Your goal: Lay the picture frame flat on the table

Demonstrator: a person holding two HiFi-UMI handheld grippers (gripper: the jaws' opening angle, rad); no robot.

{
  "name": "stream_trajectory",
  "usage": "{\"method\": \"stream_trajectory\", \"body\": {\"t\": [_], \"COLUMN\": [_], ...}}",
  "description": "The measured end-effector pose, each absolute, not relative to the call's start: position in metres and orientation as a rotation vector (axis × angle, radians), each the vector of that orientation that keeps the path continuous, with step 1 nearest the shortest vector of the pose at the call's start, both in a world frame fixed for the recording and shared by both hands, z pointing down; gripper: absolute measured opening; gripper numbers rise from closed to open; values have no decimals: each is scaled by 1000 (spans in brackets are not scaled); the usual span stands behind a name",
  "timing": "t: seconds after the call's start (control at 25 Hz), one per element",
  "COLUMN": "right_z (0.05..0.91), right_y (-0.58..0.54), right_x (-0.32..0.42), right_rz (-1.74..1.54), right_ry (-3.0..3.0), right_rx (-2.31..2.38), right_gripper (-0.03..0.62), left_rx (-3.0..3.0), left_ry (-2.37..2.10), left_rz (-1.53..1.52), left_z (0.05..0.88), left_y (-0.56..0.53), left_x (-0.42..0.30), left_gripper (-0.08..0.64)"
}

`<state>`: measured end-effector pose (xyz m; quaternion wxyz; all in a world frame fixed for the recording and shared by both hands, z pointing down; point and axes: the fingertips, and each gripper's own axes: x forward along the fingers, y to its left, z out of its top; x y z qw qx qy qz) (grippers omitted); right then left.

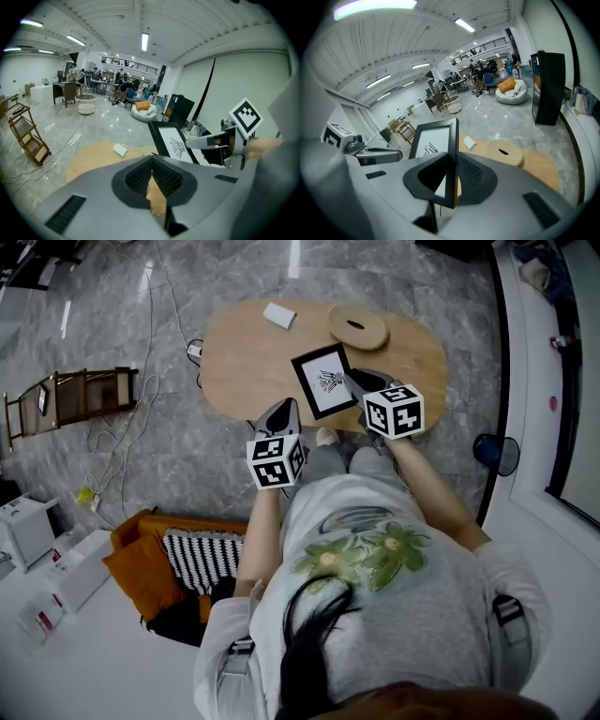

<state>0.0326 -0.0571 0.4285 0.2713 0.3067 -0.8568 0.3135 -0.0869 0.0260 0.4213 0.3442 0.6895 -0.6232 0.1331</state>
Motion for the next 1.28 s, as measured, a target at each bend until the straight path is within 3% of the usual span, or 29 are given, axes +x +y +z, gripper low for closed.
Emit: {"method": "stream_trajectory", "body": {"t": [1.28], "right_z": [503], "right_y": [-95], "right_x": [17], "right_rz": [879], "right_ry": [-2180], "right_rx": [657], "right_gripper": [67], "left_rx": [1623], "left_ry": [-1639], "left_rz": [323], "left_z": [474], "left_y": [-9], "left_x": [-98], "left_gripper": [17]}}
